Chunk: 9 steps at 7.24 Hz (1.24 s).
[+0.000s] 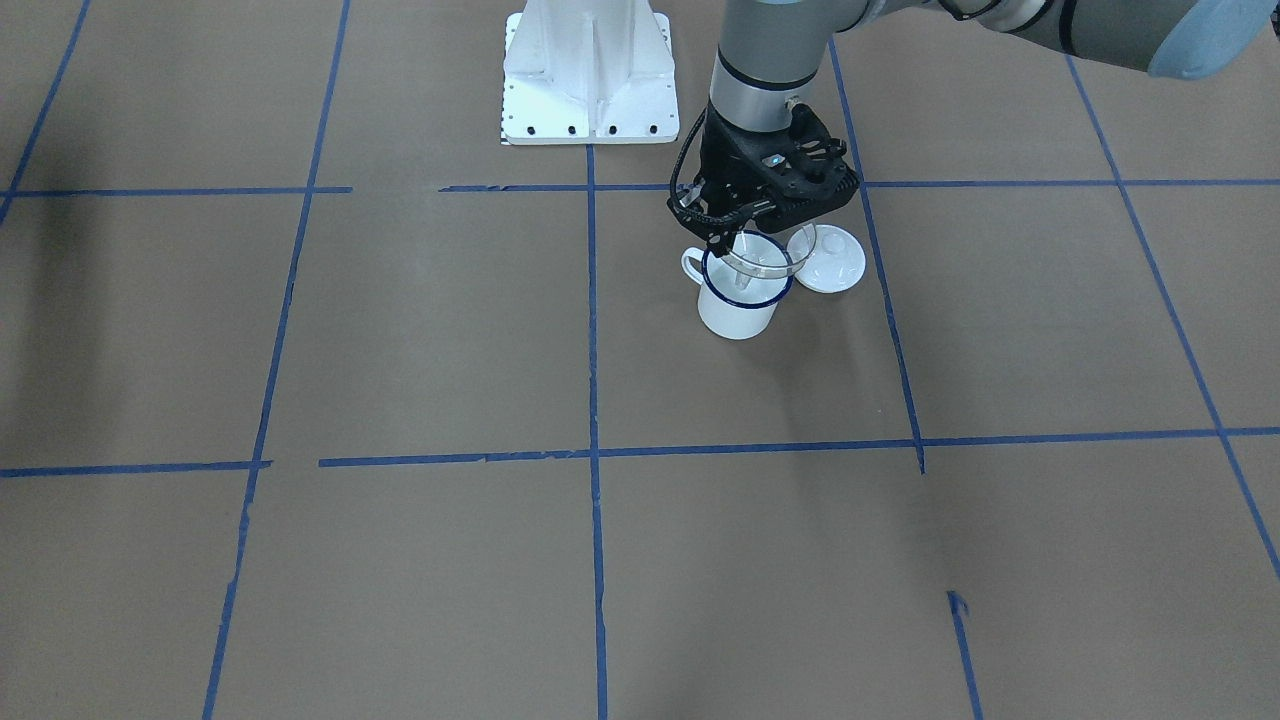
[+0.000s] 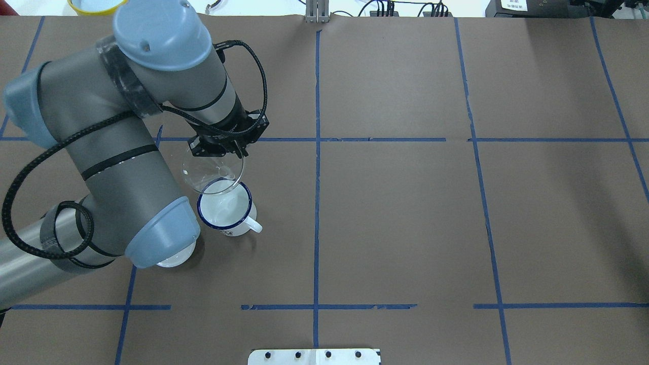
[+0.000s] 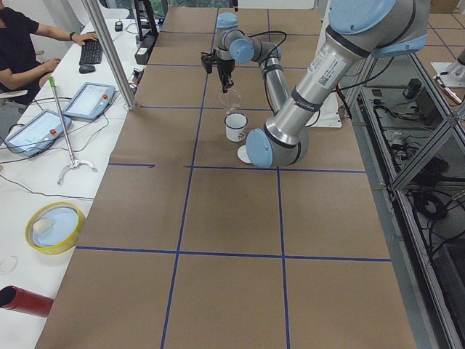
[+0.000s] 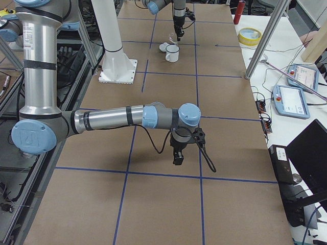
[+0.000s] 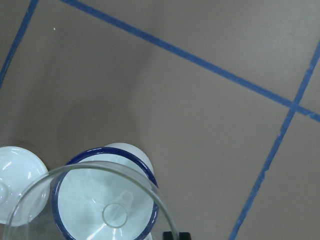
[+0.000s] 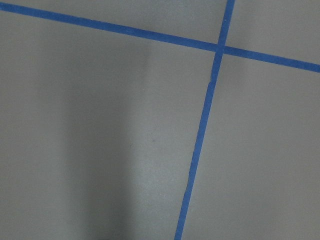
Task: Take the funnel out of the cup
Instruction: 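Carry the glass funnel away from the mug with the left gripper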
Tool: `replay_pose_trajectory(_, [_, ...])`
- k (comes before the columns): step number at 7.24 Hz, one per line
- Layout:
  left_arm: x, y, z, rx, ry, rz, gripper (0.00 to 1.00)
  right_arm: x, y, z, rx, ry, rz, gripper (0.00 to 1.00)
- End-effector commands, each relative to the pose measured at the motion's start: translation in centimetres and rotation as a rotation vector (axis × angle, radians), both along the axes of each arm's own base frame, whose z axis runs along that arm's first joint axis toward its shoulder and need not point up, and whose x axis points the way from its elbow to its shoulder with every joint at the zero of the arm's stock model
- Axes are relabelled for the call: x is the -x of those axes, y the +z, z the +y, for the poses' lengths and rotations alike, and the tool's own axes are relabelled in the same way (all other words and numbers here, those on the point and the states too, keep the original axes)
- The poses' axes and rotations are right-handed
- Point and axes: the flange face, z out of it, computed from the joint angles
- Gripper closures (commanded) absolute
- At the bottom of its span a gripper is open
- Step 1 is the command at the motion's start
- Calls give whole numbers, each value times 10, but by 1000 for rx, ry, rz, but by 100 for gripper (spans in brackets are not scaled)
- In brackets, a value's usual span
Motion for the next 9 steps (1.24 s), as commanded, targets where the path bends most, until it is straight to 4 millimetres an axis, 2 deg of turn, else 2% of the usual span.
replay_pose_trajectory(1, [38,1,-46,-83,-128,66,100,0,0,0,0,0,0,0])
replay_pose_trajectory(2, [35,23,-79,-71,-203,123,100,0,0,0,0,0,0,0])
replay_pose_trajectory(5, [37,102,-155,-62,-363,266,100,0,0,0,-1,-1,0,0])
replay_pose_trajectory(6, [31,129,-172,-64,-441,322,100,0,0,0,-1,-1,0,0])
replay_pose_trajectory(7, [26,157,-187,-51,-547,355,100,0,0,0,0,0,0,0])
replay_pose_trajectory(8, [24,167,-189,-49,-555,362,100,0,0,0,0,0,0,0])
replay_pose_trajectory(9, [7,181,-178,-50,-551,396,100,0,0,0,-1,-1,0,0])
